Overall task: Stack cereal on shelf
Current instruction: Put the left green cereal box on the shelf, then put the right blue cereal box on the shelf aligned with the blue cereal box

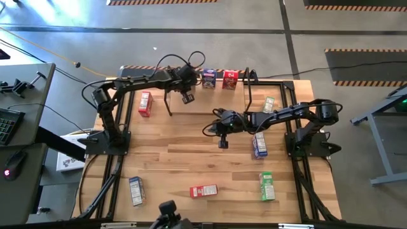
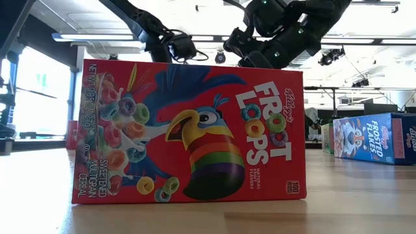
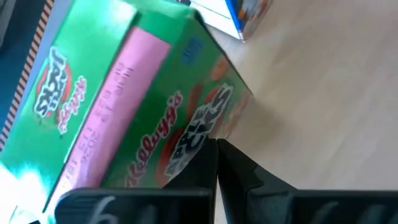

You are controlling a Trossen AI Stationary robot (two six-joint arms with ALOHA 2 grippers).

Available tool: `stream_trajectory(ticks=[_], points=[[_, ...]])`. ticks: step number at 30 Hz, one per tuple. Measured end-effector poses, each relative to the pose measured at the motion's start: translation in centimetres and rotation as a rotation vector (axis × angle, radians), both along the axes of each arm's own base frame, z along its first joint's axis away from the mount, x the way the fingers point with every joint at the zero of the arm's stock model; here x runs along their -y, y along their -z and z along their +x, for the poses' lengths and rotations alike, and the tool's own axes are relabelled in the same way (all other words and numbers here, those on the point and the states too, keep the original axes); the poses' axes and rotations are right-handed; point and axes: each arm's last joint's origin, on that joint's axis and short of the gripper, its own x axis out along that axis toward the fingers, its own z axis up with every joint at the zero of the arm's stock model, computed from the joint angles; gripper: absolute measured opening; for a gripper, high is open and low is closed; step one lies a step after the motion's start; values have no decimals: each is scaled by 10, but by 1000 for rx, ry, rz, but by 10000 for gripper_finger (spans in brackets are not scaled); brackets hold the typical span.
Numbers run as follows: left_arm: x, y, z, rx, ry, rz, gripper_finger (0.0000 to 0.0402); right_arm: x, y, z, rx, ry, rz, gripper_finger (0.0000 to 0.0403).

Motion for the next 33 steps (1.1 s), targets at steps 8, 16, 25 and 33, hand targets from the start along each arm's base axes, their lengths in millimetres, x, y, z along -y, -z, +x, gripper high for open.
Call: stream_trajectory(ticks=[8, 16, 25, 33], points=[[-3, -1, 2, 34, 4, 9, 1, 0, 0, 0, 1, 4, 7, 0], [-5, -2, 4, 77, 20, 1, 1, 0, 0, 0, 0, 6, 9, 0], [14, -31, 3, 161, 119, 31, 1, -1, 0, 0, 0, 3, 9, 0], [82, -58, -19, 490, 268, 140, 1, -14, -5, 4, 65, -19, -12, 0]])
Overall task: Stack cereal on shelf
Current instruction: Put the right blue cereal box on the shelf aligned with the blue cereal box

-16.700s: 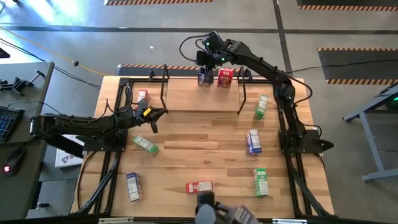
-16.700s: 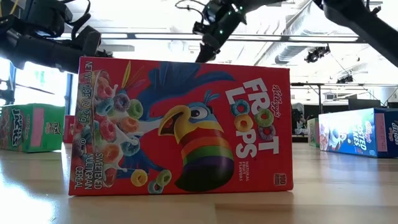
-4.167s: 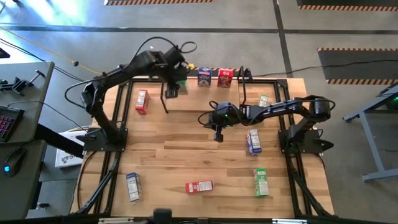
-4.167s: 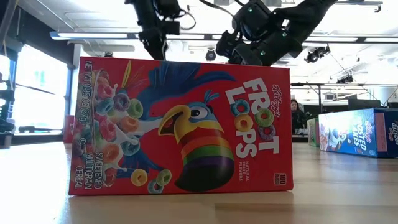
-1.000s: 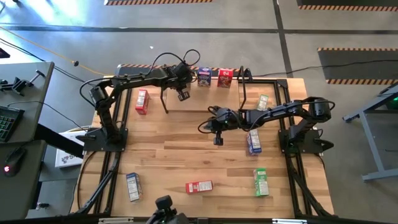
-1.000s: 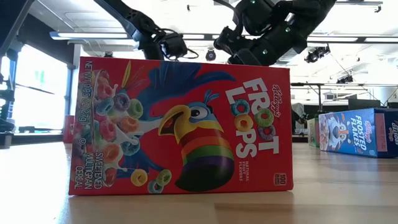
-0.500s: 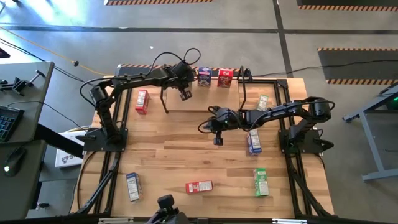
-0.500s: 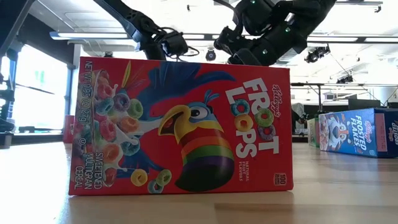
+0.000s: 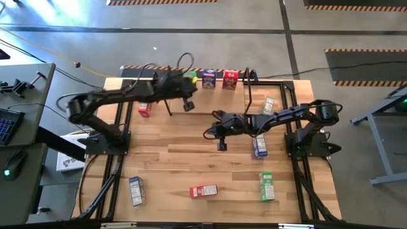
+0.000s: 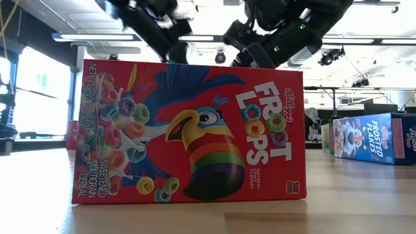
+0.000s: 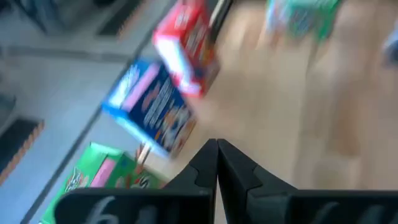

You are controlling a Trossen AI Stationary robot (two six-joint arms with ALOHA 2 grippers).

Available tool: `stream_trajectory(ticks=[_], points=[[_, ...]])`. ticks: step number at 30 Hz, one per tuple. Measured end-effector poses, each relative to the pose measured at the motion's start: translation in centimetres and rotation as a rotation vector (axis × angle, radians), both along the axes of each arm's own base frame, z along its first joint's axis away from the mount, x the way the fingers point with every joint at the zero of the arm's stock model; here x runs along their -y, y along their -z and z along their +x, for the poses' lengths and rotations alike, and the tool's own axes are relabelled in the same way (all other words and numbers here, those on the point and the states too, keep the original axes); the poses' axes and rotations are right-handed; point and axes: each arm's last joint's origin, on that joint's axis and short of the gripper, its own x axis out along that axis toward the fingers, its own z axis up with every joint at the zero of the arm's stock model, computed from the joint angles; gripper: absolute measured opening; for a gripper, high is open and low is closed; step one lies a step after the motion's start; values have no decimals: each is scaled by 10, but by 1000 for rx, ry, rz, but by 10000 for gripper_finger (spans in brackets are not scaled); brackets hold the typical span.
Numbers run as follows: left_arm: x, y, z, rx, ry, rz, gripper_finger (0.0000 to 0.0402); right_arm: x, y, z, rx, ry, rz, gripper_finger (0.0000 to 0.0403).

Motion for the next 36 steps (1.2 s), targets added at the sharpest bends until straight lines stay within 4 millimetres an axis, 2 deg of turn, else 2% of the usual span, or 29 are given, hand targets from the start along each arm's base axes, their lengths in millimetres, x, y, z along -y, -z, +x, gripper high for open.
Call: stream_trajectory(ticks=[7, 12, 16, 19, 22, 24, 30, 33, 36], points=[[57, -10, -39, 304, 100, 23, 1, -19, -11, 12, 198, 47, -55, 0], [75, 7, -68, 436, 122, -2, 1, -45, -6, 17, 266, 128, -107, 0], [85, 26, -86, 529, 144, -3, 1, -75, -5, 8, 256, 257, -149, 0], [90, 35, -95, 577, 162, 5, 1, -96, -5, -8, 189, 335, -134, 0], [92, 38, -100, 594, 170, 8, 1, -110, -10, -34, 101, 415, 10, 10], [93, 36, -100, 607, 171, -7, 1, -118, -15, -55, 46, 473, 126, 31], [97, 36, -100, 613, 194, -23, 1, -136, -31, -118, -110, 628, 379, 151], [100, 36, -99, 617, 207, -37, 1, -136, -29, -143, -205, 769, 418, 216], [103, 36, -99, 619, 218, -46, 1, -133, -24, -161, -320, 926, 431, 261]])
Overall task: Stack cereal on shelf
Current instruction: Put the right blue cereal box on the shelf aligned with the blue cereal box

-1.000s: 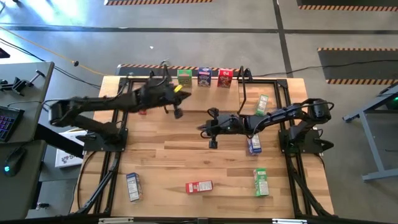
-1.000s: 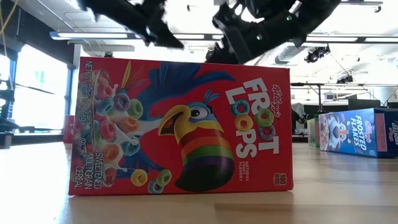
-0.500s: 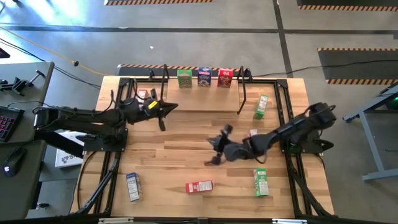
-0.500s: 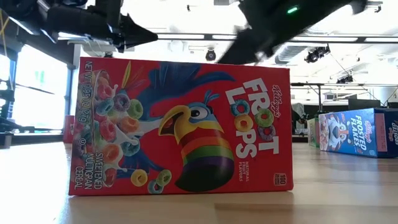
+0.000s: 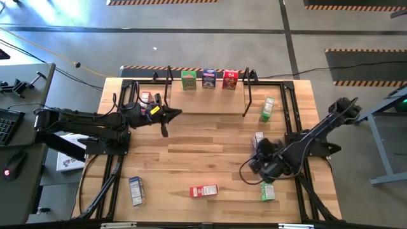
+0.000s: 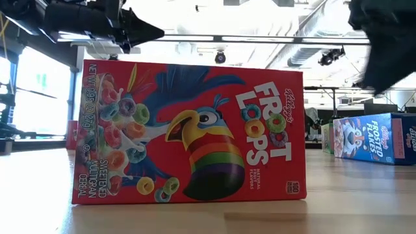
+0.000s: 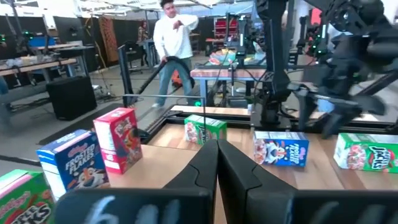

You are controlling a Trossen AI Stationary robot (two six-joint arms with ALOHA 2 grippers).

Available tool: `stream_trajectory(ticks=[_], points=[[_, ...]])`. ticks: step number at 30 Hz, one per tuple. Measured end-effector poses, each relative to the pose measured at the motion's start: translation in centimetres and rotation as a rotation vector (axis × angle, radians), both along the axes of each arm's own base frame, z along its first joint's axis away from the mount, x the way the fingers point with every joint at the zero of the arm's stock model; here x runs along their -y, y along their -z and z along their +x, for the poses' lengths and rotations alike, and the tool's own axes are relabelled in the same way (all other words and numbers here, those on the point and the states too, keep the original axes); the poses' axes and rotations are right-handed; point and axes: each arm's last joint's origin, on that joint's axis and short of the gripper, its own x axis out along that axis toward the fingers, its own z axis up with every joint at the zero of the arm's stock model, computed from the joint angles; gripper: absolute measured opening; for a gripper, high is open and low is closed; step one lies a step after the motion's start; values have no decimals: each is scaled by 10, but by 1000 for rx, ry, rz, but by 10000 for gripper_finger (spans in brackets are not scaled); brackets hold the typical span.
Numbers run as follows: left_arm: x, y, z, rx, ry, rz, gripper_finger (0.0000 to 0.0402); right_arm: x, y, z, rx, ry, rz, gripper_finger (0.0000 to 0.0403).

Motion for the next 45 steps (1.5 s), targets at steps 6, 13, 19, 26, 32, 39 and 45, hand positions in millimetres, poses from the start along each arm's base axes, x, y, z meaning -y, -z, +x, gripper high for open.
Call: stream_trajectory(ticks=[6, 13, 19, 26, 32, 39, 45], points=[[3, 0, 0, 1, 8, -8, 1, 1, 11, -12, -144, 183, -13, 287], [6, 0, 1, 1, 24, -8, 1, -7, 32, 0, -138, 256, -23, 287], [9, 0, 1, 0, 34, -8, 1, -12, 52, 6, -152, 334, -68, 287], [11, 0, 1, 0, 47, -8, 1, -18, 70, 15, -64, 398, -94, 287], [11, 0, 1, 0, 47, -9, 1, -21, 77, 18, -57, 410, -86, 279], [11, 0, 1, 0, 47, -9, 1, -23, 67, 22, -57, 397, -126, 213], [11, 0, 1, 2, 47, -19, 1, -23, 56, 23, -76, 375, -178, 158]])
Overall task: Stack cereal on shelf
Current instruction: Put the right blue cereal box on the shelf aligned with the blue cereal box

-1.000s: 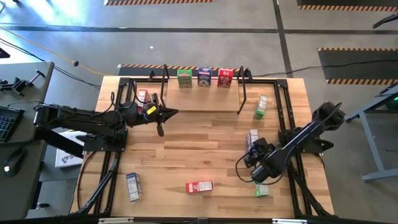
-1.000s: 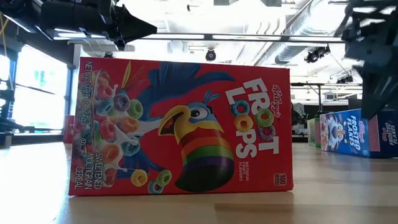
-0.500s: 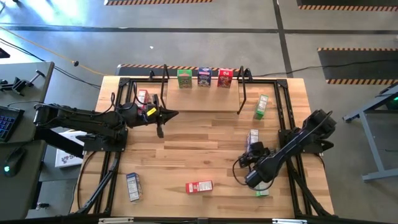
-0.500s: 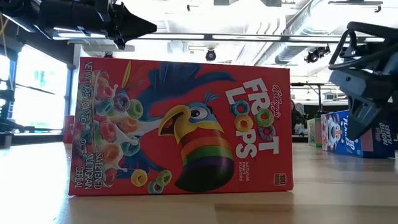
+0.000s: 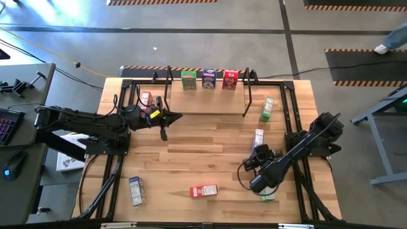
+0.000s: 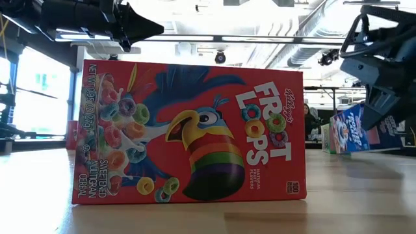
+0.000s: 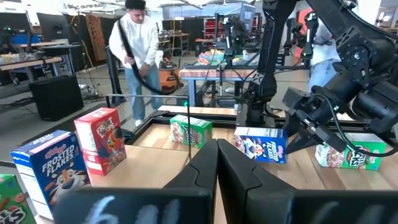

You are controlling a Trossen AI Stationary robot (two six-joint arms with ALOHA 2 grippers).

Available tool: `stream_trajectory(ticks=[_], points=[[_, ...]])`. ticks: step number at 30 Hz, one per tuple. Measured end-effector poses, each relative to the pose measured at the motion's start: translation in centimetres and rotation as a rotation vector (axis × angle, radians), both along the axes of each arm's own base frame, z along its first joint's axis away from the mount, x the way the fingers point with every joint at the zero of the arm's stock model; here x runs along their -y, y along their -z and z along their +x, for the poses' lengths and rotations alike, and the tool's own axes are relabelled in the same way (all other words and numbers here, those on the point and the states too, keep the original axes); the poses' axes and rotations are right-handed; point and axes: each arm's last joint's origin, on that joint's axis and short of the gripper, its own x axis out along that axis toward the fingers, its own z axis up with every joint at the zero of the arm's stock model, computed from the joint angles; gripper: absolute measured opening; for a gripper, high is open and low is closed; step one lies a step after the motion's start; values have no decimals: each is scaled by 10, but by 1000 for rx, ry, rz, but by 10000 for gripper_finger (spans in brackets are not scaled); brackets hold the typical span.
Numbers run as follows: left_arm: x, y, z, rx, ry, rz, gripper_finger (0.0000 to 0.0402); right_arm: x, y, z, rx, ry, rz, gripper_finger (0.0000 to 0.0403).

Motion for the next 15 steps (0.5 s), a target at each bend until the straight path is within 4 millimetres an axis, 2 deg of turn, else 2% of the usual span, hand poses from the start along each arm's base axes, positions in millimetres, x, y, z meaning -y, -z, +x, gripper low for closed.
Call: stream_trajectory(ticks=[3, 6, 11, 15], points=[[0, 0, 0, 3, 0, -13, 1, 0, -7, 0, -41, -13, -19, 148], [0, 0, 0, 3, 0, -13, 1, -1, -22, 2, -117, -36, -32, 147], [0, 0, 0, 3, 0, -13, 1, 1, -64, 19, -259, -132, -26, 147], [0, 0, 0, 3, 0, -13, 1, 10, -99, 45, -337, -313, 65, 148]])
